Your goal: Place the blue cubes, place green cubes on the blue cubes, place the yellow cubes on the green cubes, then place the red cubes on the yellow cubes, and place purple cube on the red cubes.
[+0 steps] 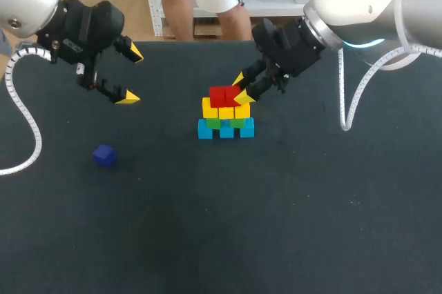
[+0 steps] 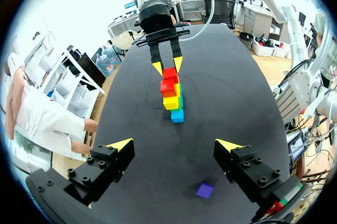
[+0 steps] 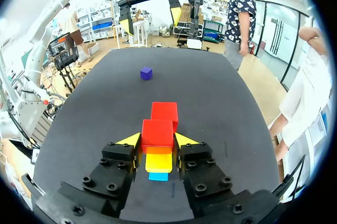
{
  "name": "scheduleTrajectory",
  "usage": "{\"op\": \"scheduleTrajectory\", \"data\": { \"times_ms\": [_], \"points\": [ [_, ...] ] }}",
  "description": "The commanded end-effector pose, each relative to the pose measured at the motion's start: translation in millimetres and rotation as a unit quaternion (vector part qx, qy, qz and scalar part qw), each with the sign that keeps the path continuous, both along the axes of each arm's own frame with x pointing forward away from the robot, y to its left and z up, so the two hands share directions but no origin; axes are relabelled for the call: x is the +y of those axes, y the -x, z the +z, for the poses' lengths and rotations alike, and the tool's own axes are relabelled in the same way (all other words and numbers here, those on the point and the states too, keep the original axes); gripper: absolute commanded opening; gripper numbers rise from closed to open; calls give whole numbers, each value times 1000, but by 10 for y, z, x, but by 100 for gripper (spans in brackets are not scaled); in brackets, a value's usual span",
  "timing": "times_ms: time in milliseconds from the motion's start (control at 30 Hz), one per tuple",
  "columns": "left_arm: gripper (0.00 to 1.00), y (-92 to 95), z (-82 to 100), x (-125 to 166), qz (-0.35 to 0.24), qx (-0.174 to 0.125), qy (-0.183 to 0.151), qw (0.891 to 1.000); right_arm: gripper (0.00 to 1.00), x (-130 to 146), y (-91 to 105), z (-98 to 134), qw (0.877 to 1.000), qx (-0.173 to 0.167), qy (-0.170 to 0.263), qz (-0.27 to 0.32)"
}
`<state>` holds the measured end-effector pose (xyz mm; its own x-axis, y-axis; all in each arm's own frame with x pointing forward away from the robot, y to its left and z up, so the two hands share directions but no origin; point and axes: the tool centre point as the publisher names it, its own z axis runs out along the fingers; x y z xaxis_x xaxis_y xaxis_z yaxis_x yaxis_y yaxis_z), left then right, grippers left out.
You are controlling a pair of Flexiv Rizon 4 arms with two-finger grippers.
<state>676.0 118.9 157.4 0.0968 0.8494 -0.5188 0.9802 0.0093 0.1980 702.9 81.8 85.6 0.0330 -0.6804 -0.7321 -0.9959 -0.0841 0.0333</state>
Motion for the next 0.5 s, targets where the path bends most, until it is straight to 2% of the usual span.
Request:
{"op": "scheduleTrajectory", "data": {
  "times_ms": [33, 167, 367, 433, 467, 500],
  "points": [
    [100, 1, -9, 13, -1, -1, 2, 1000, 37, -3, 1, -2, 1000, 0, -1, 0],
    [100, 1, -9, 13, -1, -1, 2, 1000, 45, 0, 0, -9, 1000, 1, -1, 1],
    [100, 1, -9, 13, -1, -1, 2, 1000, 48, -5, 0, -10, 1000, 2, -1, 0],
    [100, 1, -9, 13, -1, -1, 2, 1000, 63, -10, -2, -7, 1000, 2, -1, -1],
    [100, 1, -9, 13, -1, -1, 2, 1000, 73, -13, -3, -4, 1000, 2, -2, -1],
    [100, 1, -9, 13, -1, -1, 2, 1000, 78, -18, -4, 2, 1000, 1, -2, -1]
  ]
}}
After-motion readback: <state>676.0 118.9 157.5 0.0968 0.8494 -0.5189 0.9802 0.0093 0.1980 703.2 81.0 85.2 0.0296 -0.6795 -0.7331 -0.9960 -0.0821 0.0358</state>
